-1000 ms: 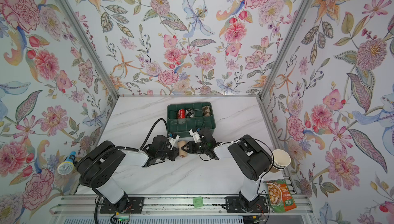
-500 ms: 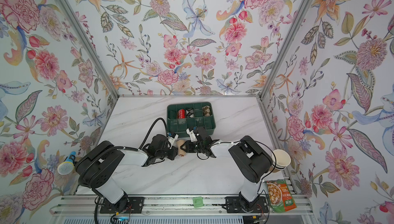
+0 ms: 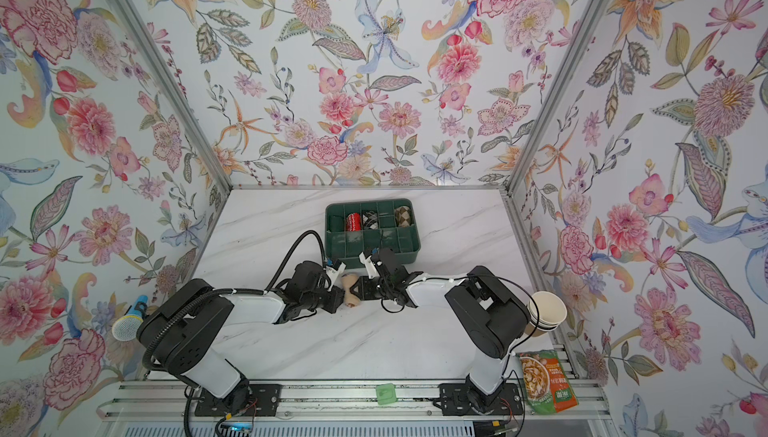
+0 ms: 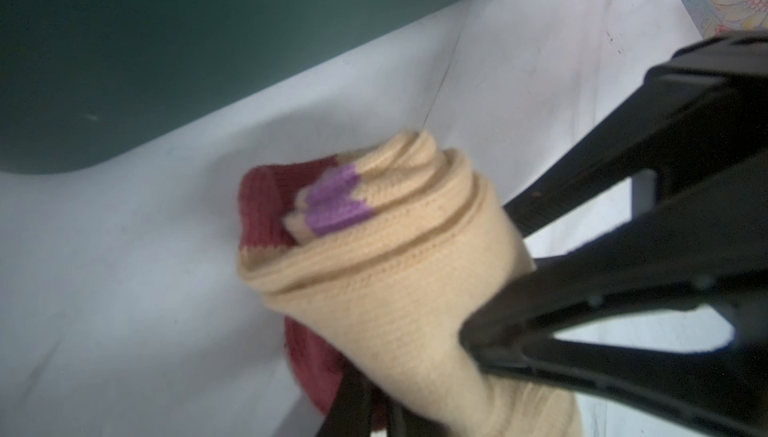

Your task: Roll the socks

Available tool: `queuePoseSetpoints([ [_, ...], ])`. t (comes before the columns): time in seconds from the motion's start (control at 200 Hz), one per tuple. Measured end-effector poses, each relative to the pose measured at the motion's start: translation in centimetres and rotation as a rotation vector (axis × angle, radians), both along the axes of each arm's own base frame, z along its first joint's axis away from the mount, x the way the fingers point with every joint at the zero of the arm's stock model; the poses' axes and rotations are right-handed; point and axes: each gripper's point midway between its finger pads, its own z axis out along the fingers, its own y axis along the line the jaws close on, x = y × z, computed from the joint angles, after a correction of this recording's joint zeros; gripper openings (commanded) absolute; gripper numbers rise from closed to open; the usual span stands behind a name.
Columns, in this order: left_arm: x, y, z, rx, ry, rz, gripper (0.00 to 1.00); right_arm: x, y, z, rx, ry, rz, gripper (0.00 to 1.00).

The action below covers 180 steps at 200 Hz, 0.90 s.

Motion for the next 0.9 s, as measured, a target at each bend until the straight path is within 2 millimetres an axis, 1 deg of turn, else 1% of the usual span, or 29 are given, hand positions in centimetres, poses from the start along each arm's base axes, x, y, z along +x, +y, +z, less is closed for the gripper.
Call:
queuePoseSetpoints([
  [0.33,-0.1,0.7,0.2,0.021,0.004,0.003,0.15,-0.3,0.2,-0.1,-0.042,-0.004,0.01,0.0],
  [0.535,-0.8,2.0,0.3,0.074,0.025,0.023,0.15,-0.6,0.0,-0.5,-0.069,-0.001,0.017,0.0],
  [0.631,-1.2,3.2,0.0,0.115,0.042,0.049,0.12,-0.6,0.0,-0.5,-0.073,0.001,0.017,0.0],
  [0.726,-1.5,4.1,0.3,0.146,0.045,0.063,0.07,-0.6,0.0,-0.5,-0.08,0.0,0.017,0.0],
  [0.786,-1.6,4.4,0.6,0.156,0.041,0.07,0.04,-0.6,-0.1,-0.5,-0.082,0.001,0.016,0.0],
  [0.901,-1.8,4.6,1.9,0.146,0.021,0.073,0.02,-0.6,-0.1,-0.4,-0.086,0.004,0.016,0.0],
])
